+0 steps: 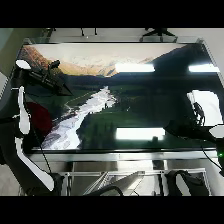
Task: Fold the shirts.
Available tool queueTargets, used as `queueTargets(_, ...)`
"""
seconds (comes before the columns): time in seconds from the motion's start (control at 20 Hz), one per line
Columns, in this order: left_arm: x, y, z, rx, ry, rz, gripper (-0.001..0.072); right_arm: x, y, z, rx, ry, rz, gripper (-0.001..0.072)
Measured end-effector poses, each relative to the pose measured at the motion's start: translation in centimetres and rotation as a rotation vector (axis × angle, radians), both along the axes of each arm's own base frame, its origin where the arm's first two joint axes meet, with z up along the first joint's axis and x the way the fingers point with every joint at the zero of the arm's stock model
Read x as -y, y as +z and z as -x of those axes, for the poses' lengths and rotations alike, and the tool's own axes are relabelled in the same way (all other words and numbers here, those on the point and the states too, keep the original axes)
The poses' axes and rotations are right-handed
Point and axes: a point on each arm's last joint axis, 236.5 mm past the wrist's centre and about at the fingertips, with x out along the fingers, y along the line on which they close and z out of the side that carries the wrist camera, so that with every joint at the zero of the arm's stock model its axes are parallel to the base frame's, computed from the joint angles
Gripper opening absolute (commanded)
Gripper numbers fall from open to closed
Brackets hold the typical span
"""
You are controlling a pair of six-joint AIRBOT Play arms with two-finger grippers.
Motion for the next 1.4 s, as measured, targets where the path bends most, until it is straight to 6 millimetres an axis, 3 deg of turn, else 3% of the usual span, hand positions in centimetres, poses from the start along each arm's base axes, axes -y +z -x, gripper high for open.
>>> queueTargets(0.75,0.0,0.0,0.0,0.0,0.0,0.0,0.0014,0.0,0.0,0.0,-0.002,0.001,-0.001,0.0017)
queueTargets(1.05,0.1,0.0,-0.3,0.008,0.008,0.002,0.0014,-1.7,1.0,-0.1,0.022,0.027,-0.076,0.0019)
queueTargets(1.4,-0.4,-0.8,-7.6,0.216,0.24,-0.037,0.0014,-3.9,3.0,-0.8,0.119,0.112,-0.154,0.0019)
